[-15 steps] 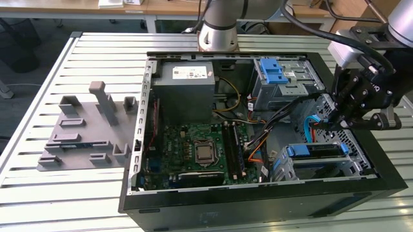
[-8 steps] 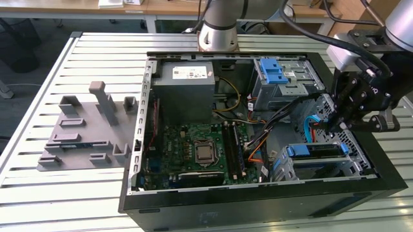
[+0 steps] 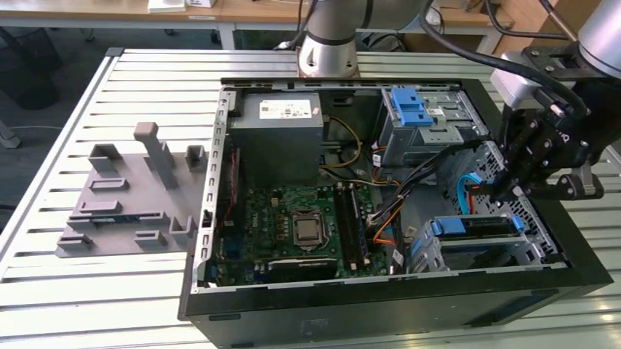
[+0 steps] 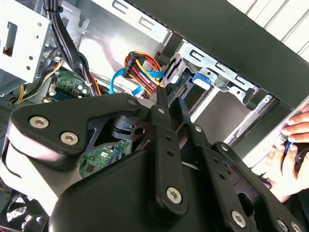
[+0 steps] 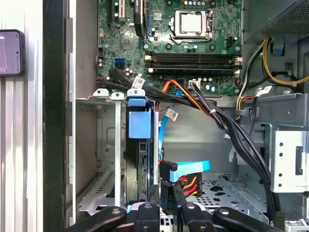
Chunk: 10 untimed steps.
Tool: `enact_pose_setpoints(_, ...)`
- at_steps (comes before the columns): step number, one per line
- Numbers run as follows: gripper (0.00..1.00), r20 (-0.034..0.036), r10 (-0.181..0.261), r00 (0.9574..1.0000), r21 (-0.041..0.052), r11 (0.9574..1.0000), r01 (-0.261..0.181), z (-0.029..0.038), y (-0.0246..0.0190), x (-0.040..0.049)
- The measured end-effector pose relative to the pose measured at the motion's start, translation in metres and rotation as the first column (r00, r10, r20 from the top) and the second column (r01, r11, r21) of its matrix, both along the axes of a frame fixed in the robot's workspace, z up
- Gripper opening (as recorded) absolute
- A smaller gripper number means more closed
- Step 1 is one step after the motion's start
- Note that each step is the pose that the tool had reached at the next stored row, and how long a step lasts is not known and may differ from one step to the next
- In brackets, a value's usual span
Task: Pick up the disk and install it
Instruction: 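Insert the first disk wire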
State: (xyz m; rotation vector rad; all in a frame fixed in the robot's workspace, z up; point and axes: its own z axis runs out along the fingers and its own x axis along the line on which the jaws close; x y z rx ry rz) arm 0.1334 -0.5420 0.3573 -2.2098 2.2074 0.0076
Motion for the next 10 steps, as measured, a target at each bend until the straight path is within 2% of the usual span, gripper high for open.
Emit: enact_pose_setpoints(10, 0.25, 0.0009, 0.0, 1.0, -0.0022, 1.0, 0.0, 0.002, 0.0043, -0.002)
